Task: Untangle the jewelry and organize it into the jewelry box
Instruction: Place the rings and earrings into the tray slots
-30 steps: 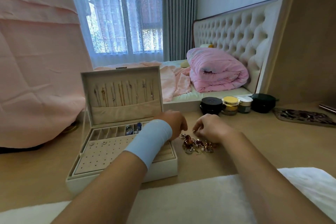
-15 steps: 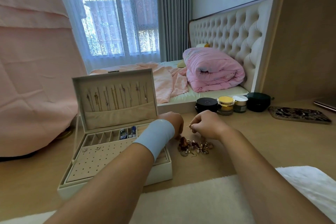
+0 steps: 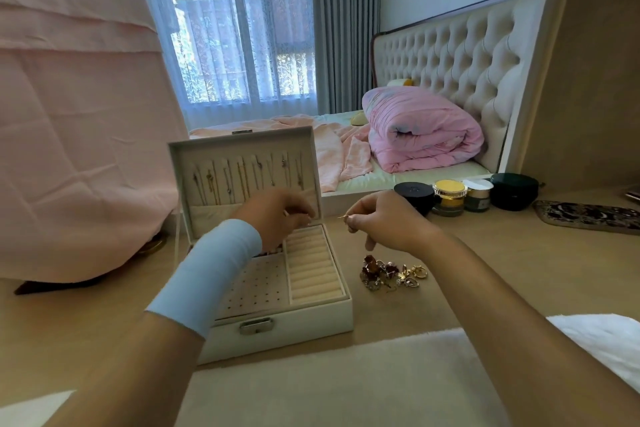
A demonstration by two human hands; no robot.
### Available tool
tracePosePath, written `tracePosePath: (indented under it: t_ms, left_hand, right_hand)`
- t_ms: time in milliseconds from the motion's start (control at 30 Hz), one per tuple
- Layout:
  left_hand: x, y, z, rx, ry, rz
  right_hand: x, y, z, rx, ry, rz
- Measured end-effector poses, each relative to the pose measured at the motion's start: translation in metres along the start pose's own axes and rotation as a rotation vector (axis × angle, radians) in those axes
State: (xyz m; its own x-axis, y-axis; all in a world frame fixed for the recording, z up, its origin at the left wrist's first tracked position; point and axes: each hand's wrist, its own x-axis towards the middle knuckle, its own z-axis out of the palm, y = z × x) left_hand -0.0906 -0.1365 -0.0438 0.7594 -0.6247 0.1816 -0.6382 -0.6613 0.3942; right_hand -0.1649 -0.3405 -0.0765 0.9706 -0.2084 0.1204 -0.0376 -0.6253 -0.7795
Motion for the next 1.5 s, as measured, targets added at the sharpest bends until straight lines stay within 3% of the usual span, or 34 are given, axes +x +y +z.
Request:
tracePosePath:
  t_ms: [333, 633, 767, 1033, 1233, 1367, 1500]
  left_hand:
    - [-0.052, -0.082, -0.026, -0.105, 0.140, -0.163]
    - [-0.045, -0.084, -0.010, -0.020, 0.081, -0.174]
    - [-0.043, -0.086, -0.016, 0.005, 0.030, -0.185]
    - [-0.040, -0.096, -0.029, -0.047, 0.125, -0.213]
    - [-0.045, -0.096, -0.026, 0.047, 0.028, -0.207]
    - [-0.044, -0.096, -0.024, 0.091, -0.001, -0.220]
    - [-0.044, -0.089, -0.022, 0.088, 0.039, -0.201]
  right_hand:
    - [-0.018, -0.056, 0.054, -0.024, -0.065, -0.107]
    - [0.002, -0.085, 0.094, -0.022, -0.022, -0.127]
    - [0.012, -0.093, 0.108, -0.096, -0.067, -0.135]
    - [0.032, -0.107, 0.124, -0.328, -0.090, -0.071]
    - [0.035, -0.108, 0.131, -0.457, -0.033, -0.142]
    - [0.033, -0.103, 0.132, -0.451, -0.133, -0.154]
    - [0.026, -0.100, 0.115, -0.356, -0.083, -0.191]
